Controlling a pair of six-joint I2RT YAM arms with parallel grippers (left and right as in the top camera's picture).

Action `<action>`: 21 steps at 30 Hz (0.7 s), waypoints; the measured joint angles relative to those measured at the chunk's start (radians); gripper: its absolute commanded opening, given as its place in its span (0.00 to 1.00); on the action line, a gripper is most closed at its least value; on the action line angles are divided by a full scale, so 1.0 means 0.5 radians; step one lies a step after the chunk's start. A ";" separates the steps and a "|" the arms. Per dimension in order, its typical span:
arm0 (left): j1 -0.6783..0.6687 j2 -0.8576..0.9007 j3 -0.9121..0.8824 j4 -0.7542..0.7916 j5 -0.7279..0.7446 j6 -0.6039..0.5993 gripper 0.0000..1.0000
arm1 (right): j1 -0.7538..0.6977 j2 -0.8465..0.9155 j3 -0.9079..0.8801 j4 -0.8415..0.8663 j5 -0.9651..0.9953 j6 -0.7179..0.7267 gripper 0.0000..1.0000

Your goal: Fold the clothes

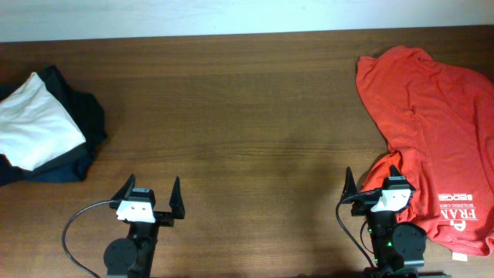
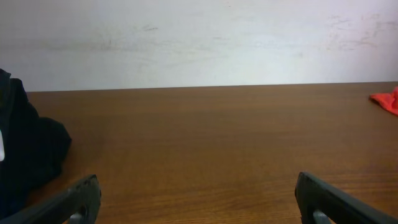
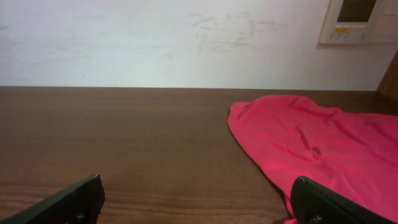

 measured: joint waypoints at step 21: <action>0.000 0.000 0.000 0.000 0.000 0.000 0.99 | 0.000 0.000 0.000 0.001 -0.001 0.064 0.99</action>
